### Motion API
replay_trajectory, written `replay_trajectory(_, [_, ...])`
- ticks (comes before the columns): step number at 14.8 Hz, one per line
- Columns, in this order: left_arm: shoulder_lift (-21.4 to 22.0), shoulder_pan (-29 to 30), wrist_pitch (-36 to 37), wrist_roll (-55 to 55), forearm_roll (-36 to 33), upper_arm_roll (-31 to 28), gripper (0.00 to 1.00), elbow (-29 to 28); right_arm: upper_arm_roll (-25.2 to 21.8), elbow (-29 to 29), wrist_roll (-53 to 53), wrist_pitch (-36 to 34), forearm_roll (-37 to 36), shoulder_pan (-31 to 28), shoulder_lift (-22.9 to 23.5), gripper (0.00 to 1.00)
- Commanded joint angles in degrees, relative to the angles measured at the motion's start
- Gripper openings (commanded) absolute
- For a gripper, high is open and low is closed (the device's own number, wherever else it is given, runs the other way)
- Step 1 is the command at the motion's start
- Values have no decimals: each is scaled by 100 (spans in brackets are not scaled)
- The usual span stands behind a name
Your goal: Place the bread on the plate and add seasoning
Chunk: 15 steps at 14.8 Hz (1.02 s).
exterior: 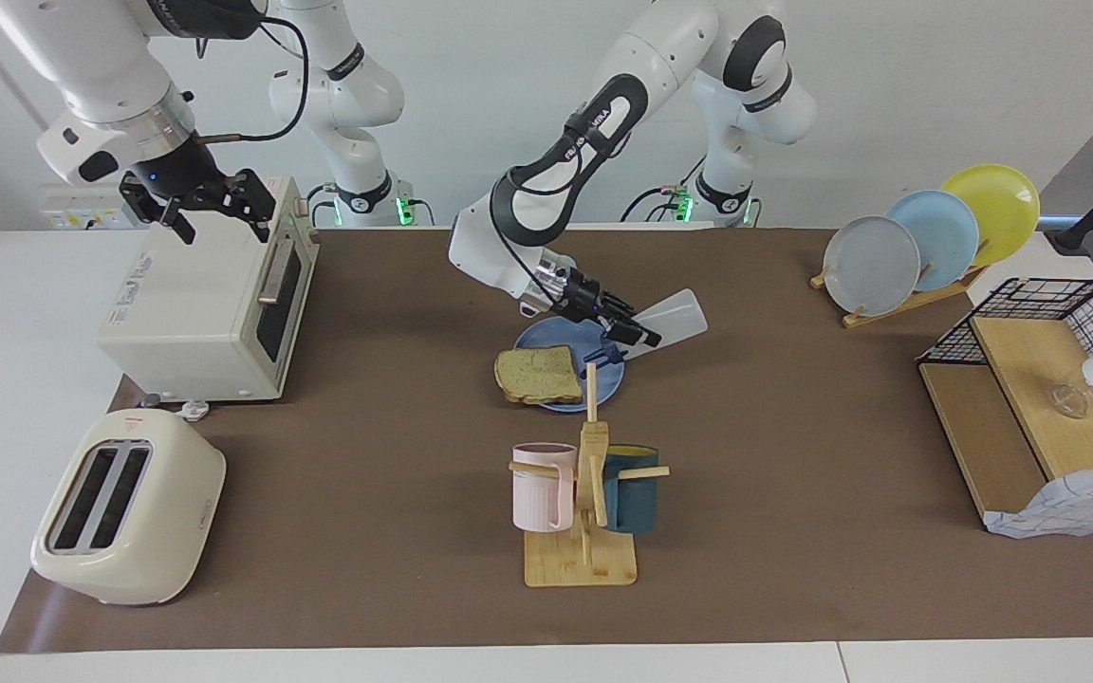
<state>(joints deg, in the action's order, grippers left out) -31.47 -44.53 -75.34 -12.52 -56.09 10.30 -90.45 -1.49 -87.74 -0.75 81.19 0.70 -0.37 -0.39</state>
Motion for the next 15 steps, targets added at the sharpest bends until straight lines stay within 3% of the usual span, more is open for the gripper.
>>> replay_trajectory(1, [-26,-99,239,-14,-113,16,22,79,17,-164,-153,98,-18,-51,-128,100])
replay_trajectory(10, [1,-1162,880,-23,310,60,22,229,17,-164,-153,98,-18,-51,-128,100])
replay_trajectory(15, [-17,-1094,873,-23,310,16,22,299,17,-164,-153,98,-18,-51,-128,100])
